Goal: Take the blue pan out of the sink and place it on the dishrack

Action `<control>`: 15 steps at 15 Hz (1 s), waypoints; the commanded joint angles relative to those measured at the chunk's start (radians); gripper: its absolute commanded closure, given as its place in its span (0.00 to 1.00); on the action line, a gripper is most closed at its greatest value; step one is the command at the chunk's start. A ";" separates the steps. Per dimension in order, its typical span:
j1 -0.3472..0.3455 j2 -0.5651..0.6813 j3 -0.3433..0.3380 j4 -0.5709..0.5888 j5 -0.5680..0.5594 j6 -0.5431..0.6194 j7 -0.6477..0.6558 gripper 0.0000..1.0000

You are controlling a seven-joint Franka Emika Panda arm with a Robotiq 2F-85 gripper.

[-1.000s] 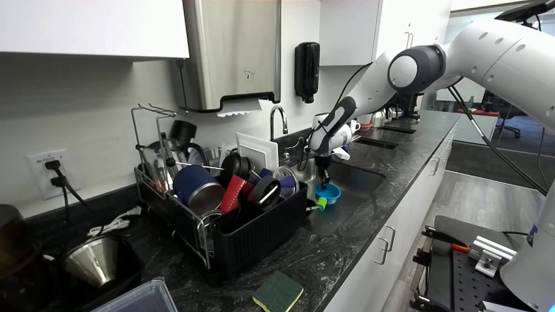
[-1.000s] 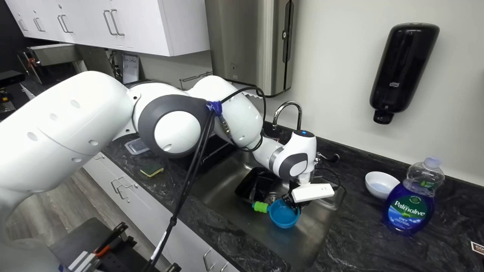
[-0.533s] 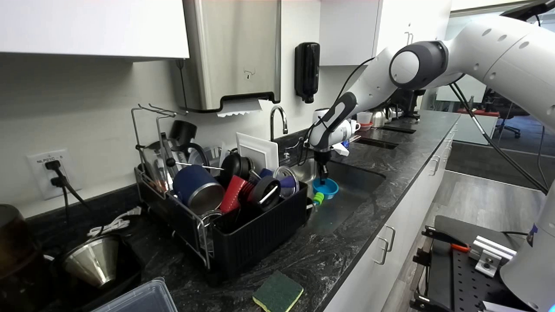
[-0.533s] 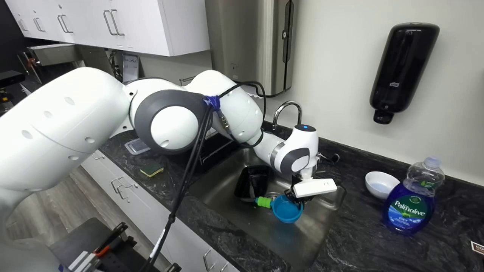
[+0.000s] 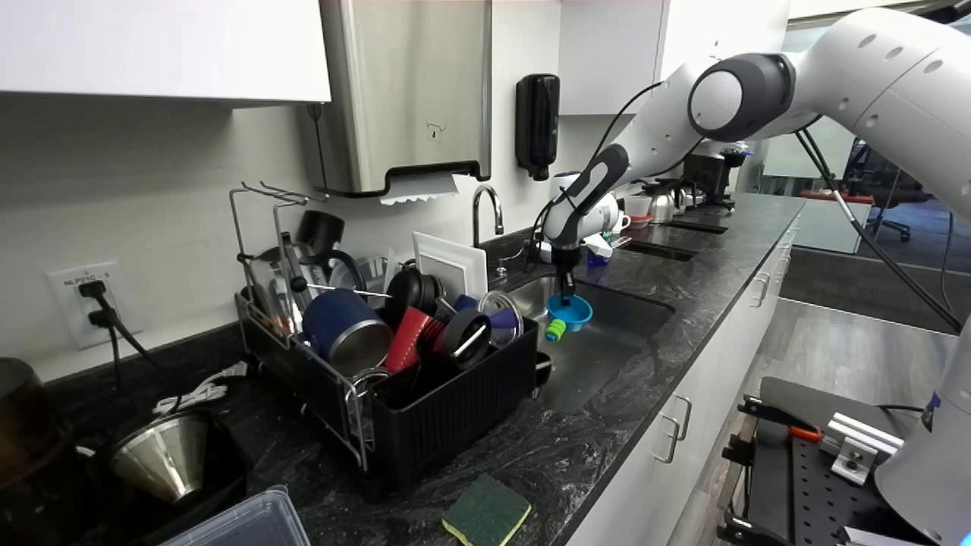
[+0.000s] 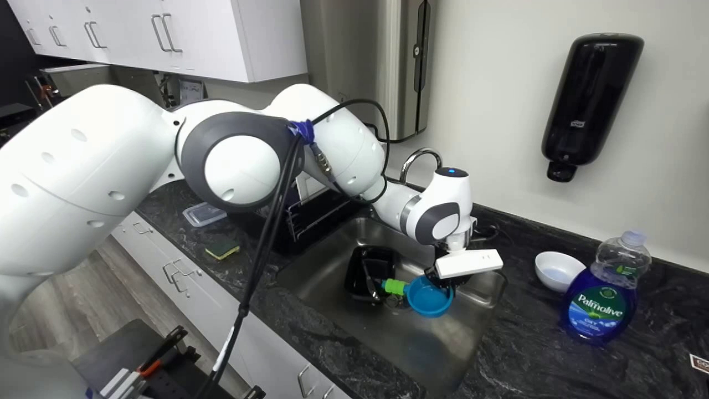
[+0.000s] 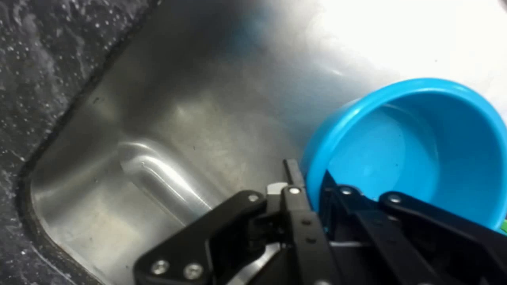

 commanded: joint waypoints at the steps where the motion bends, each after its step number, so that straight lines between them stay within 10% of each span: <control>1: 0.025 -0.081 -0.026 -0.112 -0.032 0.034 0.048 0.97; 15: 0.066 -0.406 -0.041 -0.543 -0.127 0.081 0.080 0.97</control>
